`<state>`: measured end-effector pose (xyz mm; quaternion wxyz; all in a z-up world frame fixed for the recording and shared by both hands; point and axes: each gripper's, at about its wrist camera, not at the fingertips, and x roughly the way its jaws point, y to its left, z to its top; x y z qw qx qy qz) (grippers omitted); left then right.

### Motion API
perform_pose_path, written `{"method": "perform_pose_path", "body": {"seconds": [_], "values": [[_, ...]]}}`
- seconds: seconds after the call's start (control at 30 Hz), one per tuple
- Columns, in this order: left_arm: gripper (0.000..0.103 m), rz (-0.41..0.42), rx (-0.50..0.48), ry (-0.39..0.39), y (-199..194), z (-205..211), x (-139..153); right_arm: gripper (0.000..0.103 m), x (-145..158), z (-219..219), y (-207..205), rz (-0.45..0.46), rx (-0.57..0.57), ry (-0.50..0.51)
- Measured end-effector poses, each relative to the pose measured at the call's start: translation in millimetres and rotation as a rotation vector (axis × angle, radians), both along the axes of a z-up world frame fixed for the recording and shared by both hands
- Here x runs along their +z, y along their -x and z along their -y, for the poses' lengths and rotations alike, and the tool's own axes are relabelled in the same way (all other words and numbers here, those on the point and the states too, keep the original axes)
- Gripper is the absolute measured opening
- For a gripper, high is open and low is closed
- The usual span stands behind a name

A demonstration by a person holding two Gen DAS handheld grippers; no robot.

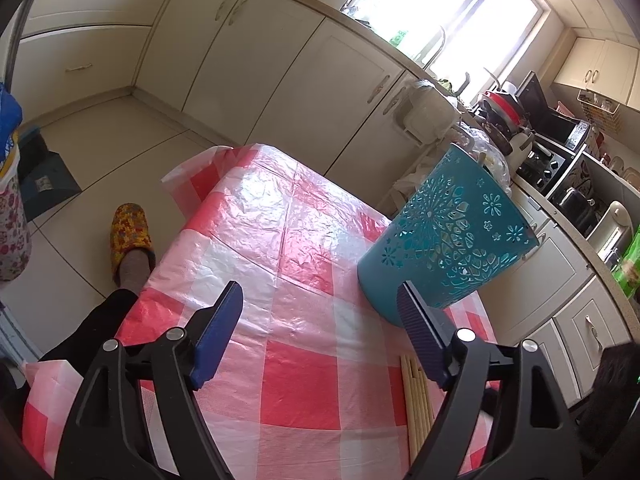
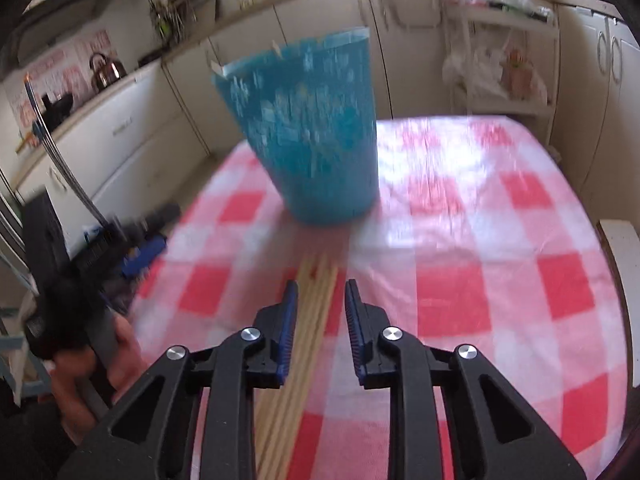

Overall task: Organize utensils
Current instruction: 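Bring the open right gripper back to the remaining sticks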

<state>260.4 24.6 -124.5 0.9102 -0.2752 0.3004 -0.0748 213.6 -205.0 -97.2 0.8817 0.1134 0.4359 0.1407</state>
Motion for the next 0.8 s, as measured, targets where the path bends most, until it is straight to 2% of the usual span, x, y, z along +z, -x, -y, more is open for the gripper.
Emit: {"method": "perform_pose_path", "body": {"seconds": [0.27,0.67,0.8], "values": [[0.077,-0.005,0.001,0.0,-1,1,0,0.023,-33,-14,-1,-0.064,0.007,0.071],[0.078,-0.005,0.002,0.0,-1,0,0,0.023,-36,-26,-7,-0.047,0.019,0.182],[0.078,-0.007,0.001,-0.004,-1,1,0,0.012,-35,-23,-8,-0.053,0.037,0.218]]}}
